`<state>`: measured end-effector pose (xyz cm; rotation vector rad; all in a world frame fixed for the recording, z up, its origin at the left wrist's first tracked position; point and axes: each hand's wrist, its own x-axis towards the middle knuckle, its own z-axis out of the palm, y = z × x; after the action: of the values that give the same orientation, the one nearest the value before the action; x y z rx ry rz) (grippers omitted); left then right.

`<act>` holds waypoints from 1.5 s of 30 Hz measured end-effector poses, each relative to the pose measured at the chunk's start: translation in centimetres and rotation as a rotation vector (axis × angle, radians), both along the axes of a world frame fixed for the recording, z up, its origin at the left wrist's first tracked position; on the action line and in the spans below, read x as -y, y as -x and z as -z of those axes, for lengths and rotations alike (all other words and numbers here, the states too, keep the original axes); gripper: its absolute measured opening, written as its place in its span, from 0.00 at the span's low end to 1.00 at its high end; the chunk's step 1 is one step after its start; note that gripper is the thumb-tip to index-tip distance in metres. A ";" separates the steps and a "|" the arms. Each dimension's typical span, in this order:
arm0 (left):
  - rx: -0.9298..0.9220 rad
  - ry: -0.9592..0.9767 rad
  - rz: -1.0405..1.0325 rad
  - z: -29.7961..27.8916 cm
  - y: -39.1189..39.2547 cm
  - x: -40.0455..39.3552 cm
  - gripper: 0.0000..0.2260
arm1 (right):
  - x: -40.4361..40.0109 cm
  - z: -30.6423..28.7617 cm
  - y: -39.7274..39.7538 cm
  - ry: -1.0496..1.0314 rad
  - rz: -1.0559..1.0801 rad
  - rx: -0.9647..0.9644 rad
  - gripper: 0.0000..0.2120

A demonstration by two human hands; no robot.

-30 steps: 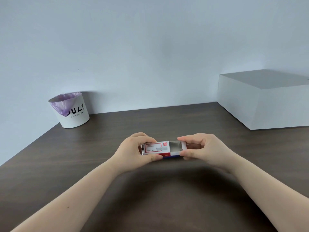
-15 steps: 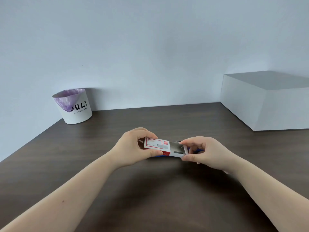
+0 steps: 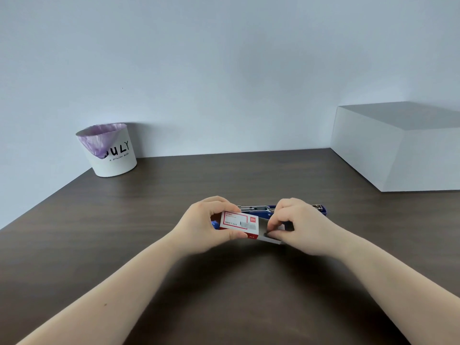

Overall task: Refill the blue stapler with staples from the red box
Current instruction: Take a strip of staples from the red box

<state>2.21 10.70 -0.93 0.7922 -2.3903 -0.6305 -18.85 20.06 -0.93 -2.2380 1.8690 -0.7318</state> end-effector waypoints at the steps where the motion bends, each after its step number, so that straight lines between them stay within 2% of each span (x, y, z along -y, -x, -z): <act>1: 0.004 -0.001 0.003 0.1 0.0 0.0 0.18 | 0.1 0.2 -0.1 -0.006 -0.005 -0.025 0.05; 3: -0.012 -0.028 0.002 0.3 0.0 -0.1 0.17 | 0.1 0.3 -0.2 0.009 -0.009 -0.053 0.04; 5: -0.053 -0.066 -0.010 0.6 0.0 -0.2 0.16 | 0.2 0.2 -0.1 0.107 0.042 0.021 0.05; 6: -0.077 -0.085 -0.026 0.7 -0.1 -0.1 0.16 | 0.2 -0.1 0.0 0.176 0.114 0.130 0.06; 8: -0.126 -0.126 -0.079 1.0 -0.2 -0.1 0.15 | 0.2 -0.9 0.6 0.252 0.287 0.510 0.06; 10: -0.159 -0.154 -0.138 1.2 -0.3 -0.1 0.14 | -0.1 -1.5 1.0 0.182 0.370 0.924 0.05; 11: -0.172 -0.165 -0.160 1.2 -0.4 -0.2 0.13 | -0.3 -1.6 1.2 0.112 0.384 1.048 0.04; 12: -0.186 -0.177 -0.176 1.2 -0.4 -0.2 0.13 | -0.4 -1.6 1.3 0.042 0.395 1.121 0.04; 15: -0.210 -0.197 -0.198 1.4 -0.4 -0.1 0.12 | -0.3 -1.2 1.2 -0.134 0.401 1.231 0.14; 19: -0.225 -0.210 -0.207 1.5 -0.4 0.0 0.13 | 0.2 -1.2 0.5 -0.281 0.344 1.323 0.21; 22: -0.238 -0.217 -0.207 1.6 -0.6 0.2 0.14 | 0.5 -1.0 0.0 -0.333 0.341 1.341 0.16; 25: -0.246 -0.224 -0.194 1.7 -0.6 0.3 0.15 | 0.6 -0.5 -0.1 -0.331 0.341 1.268 0.09; 28: -0.242 -0.217 -0.164 1.8 -0.6 0.1 0.15 | 0.5 0.0 -0.2 -0.310 0.314 1.201 0.08; 37: -0.196 -0.121 -0.144 1.6 -0.5 -0.2 0.15 | 0.4 0.1 -0.4 -0.317 0.186 1.217 0.08; 45: -0.109 -0.049 -0.132 1.8 -0.1 -0.1 0.20 | 0.7 0.9 -1.7 -0.294 0.197 1.070 0.09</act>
<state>2.31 10.83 -2.75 0.9045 -2.2121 -0.6631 -17.11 19.33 -1.82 -1.0798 1.4653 -1.2399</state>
